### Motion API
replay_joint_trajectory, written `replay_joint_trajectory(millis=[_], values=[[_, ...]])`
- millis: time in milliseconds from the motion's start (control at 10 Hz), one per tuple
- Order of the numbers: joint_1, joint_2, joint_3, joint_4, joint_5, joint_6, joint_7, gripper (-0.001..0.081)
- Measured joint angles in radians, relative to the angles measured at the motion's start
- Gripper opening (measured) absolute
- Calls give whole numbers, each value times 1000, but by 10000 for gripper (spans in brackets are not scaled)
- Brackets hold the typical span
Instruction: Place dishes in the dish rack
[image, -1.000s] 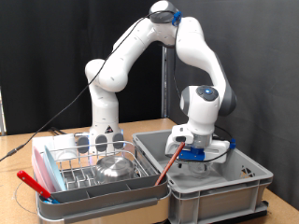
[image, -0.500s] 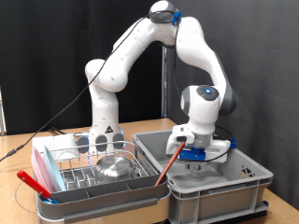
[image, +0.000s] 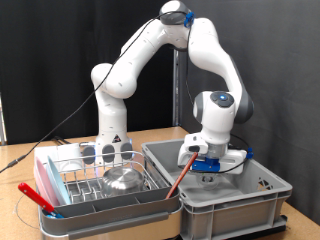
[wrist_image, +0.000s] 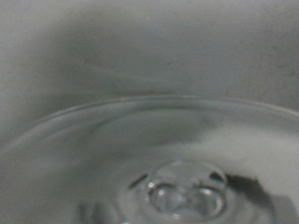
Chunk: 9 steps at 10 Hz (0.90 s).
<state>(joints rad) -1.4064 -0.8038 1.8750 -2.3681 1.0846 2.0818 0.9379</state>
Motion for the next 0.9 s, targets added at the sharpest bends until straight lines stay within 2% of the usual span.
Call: replay_joint_trajectory(millis=[200,400,700,900], values=[[2,13,-19,0,0,-4,0,113],[21,49,-74,-1,0,-10,-10,113],[91,110,-203,-10,0,-16,-66,113],[134,151,-284,-7,-2,-48,-198,113]])
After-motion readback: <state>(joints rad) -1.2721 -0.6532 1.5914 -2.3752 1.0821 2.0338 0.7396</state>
